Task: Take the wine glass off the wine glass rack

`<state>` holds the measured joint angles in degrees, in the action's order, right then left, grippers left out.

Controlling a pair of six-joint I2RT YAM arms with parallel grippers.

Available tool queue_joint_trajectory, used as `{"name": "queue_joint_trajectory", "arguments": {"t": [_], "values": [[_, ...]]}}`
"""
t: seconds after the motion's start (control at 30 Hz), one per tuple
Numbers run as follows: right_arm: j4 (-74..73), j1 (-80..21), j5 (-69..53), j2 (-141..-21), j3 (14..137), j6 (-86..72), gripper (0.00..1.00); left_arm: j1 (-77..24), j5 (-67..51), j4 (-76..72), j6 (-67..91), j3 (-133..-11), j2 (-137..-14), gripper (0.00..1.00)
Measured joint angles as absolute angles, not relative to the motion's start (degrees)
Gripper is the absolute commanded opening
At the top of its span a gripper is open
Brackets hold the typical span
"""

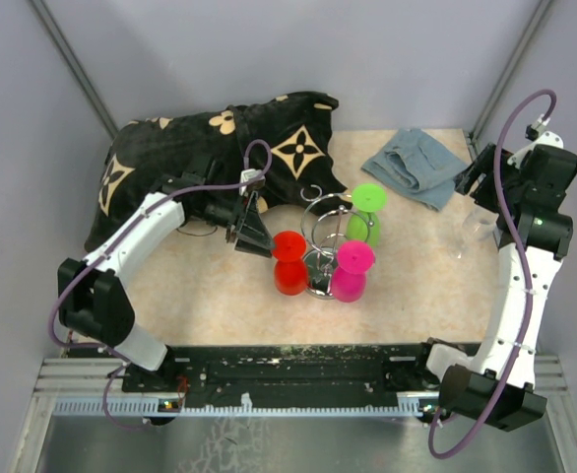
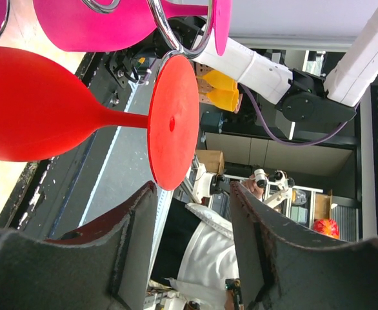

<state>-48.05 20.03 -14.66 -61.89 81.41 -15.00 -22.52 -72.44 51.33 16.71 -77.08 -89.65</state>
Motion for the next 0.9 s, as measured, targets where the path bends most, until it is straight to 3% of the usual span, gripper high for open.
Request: {"name": "queue_joint_trajectory", "arguments": {"t": [0.3,0.37,0.5,0.73,0.9], "values": [[-48.1,20.0,-14.7,-61.9,81.4,-14.9,0.68,-22.8,-72.5,50.9,16.9,-77.1,-90.0,0.27],[-48.1,20.0,-14.7,-61.9,81.4,-14.9,0.68,-22.8,-72.5,50.9,16.9,-77.1,-90.0,0.25],[-48.1,20.0,-14.7,-61.9,81.4,-14.7,0.68,-22.8,-72.5,50.5,17.0,-76.9,-90.0,0.27],[-48.1,20.0,-14.7,-61.9,81.4,-14.6,0.68,-22.8,-72.5,49.8,17.5,-73.8,-90.0,0.43],[-48.1,20.0,-14.7,-61.9,81.4,-14.6,0.68,-22.8,-72.5,49.5,18.2,-73.1,-90.0,0.48]]}}
